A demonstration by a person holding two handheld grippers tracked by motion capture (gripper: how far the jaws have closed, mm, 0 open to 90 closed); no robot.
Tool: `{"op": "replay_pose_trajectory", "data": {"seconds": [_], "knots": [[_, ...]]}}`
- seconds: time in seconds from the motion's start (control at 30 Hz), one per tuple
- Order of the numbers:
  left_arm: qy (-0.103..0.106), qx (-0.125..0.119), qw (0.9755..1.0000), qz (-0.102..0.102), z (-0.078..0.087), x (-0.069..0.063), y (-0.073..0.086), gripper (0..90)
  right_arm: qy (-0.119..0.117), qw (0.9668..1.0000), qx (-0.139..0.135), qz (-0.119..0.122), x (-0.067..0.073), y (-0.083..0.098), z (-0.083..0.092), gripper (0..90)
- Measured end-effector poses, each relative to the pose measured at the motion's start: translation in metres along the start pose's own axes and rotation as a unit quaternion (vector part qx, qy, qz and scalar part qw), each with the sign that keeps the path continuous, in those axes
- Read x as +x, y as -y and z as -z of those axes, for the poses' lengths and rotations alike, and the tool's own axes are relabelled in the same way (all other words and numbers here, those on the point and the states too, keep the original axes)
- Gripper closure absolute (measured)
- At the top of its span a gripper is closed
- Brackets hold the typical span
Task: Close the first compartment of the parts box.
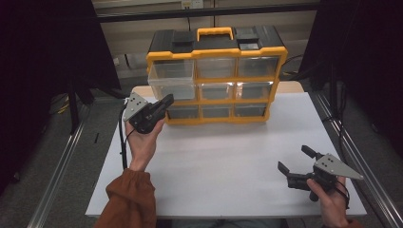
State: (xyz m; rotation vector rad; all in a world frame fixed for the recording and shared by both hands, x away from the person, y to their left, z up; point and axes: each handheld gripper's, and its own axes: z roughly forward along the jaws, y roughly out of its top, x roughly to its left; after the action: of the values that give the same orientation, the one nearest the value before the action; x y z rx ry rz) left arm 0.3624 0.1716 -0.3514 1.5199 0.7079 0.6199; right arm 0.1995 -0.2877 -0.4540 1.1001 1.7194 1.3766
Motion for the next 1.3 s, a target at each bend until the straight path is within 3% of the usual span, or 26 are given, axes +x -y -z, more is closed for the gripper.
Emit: {"op": "replay_pose_trajectory", "data": {"seconds": [1.3], "knots": [[-0.009,0.004,1.0,0.0,-0.011,0.008,-0.004,90.0,-0.002,1.0,-0.001,-0.004,0.0,0.0,0.001,0.4]]}}
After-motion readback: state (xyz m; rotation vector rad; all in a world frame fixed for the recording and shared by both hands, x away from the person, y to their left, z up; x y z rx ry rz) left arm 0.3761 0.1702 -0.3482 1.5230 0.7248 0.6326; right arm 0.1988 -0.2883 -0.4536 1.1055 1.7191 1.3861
